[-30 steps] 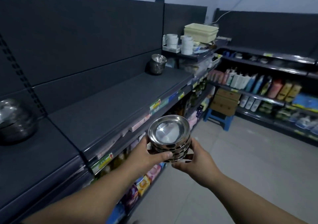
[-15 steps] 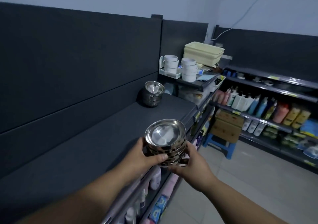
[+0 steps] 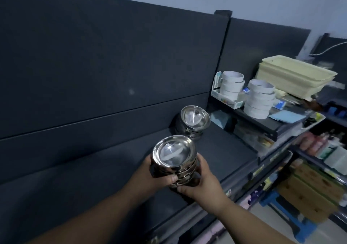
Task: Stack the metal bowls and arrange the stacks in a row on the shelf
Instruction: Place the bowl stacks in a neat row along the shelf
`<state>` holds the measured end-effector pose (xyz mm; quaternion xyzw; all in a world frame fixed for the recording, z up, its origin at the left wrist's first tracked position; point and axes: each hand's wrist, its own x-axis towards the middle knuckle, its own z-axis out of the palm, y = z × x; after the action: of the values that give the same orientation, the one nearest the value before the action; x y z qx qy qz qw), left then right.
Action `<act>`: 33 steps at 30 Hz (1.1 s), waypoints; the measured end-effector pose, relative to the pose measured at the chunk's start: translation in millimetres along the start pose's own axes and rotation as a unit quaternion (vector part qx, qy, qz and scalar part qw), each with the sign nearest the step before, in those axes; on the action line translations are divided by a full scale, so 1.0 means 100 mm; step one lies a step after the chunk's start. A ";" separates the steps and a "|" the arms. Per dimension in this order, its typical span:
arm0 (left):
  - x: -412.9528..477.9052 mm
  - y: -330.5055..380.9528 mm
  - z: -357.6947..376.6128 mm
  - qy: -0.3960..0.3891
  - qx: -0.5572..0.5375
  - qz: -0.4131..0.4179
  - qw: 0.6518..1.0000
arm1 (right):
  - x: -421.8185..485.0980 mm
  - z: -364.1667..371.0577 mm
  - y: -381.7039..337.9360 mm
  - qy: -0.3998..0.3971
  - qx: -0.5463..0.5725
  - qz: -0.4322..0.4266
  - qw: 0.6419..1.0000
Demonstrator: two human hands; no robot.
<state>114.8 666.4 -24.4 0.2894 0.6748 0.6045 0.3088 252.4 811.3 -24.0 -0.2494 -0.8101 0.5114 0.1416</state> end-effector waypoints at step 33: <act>-0.49 0.07 0.11 0.319 0.283 -0.183 0.886 | 0.64 0.25 -0.08 -0.120 -0.150 -0.029 0.981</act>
<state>154.9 636.6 -14.7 0.0275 0.9203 0.3802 0.0874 184.7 824.9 -29.5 -0.1810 -0.8957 0.4057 0.0189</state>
